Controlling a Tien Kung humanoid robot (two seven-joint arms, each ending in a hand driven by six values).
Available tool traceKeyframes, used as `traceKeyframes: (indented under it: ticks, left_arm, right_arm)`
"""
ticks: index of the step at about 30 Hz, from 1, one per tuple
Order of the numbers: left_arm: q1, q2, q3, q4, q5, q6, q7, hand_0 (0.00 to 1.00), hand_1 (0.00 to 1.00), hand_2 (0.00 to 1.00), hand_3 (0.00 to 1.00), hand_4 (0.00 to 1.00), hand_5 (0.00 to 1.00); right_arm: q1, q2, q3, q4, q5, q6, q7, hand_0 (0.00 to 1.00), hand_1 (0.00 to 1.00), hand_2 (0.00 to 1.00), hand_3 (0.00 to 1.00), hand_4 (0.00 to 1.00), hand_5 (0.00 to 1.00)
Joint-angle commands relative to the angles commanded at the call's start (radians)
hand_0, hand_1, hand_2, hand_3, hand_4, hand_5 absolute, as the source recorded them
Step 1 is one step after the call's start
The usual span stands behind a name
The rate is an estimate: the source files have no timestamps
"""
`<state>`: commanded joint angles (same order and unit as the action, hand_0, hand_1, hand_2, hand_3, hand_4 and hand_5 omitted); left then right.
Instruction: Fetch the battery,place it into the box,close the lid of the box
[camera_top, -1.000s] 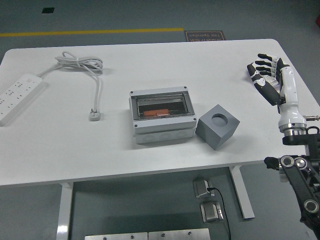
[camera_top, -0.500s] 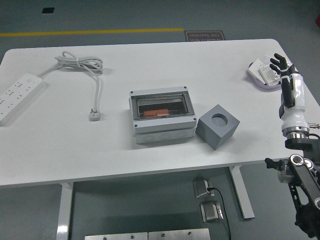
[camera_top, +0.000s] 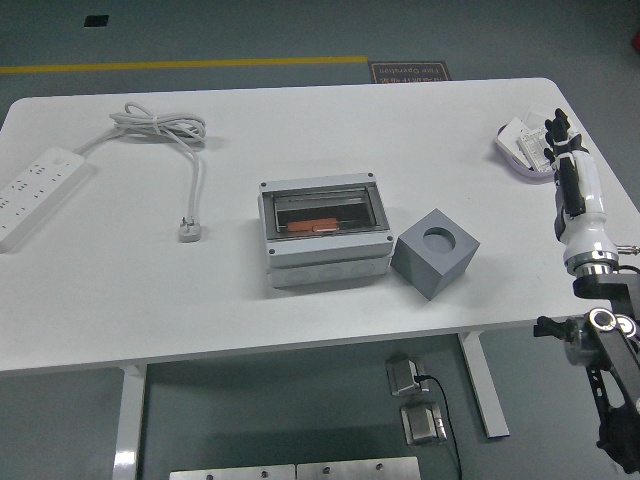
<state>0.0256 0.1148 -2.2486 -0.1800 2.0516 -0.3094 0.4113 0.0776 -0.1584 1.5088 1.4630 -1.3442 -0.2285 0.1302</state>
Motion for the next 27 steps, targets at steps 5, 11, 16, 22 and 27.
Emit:
traceKeyframes:
  ticks: [5, 11, 16, 22, 27]
  left_arm:
    - [0.003, 0.001, -0.016, 0.0, 0.006, 0.01, -0.003, 0.998, 0.998, 0.998, 0.998, 0.998, 0.998]
    - [0.001, -0.003, 0.038, 0.0, -0.04, 0.032, -0.028, 0.998, 0.998, 0.998, 0.998, 0.998, 0.998]
    - [-0.002, -0.006, 0.075, 0.0, -0.057, 0.055, -0.054, 0.998, 0.998, 0.998, 0.998, 0.998, 0.998]
    - [-0.004, -0.01, 0.087, 0.0, -0.063, 0.067, -0.069, 0.998, 0.998, 0.998, 0.998, 0.998, 0.998]
    - [-0.006, -0.011, 0.102, 0.0, -0.075, 0.07, -0.075, 0.998, 0.998, 0.998, 0.998, 0.998, 0.998]
  right_arm:
    - [0.005, -0.005, 0.011, 0.027, -0.072, -0.029, -0.024, 0.998, 0.998, 0.998, 0.998, 0.998, 0.998]
    - [0.011, -0.011, 0.017, 0.06, -0.156, -0.089, -0.036, 0.998, 0.998, 0.998, 0.998, 0.998, 0.998]
    - [0.014, -0.017, 0.008, 0.083, -0.23, -0.135, -0.042, 0.998, 0.998, 0.998, 0.998, 0.998, 0.998]
    - [0.015, -0.026, -0.005, 0.095, -0.237, -0.161, -0.02, 0.998, 0.998, 0.979, 0.998, 0.998, 0.998]
    - [0.014, -0.034, -0.011, 0.098, -0.179, -0.194, 0.037, 0.998, 0.998, 0.979, 0.998, 0.998, 0.998]
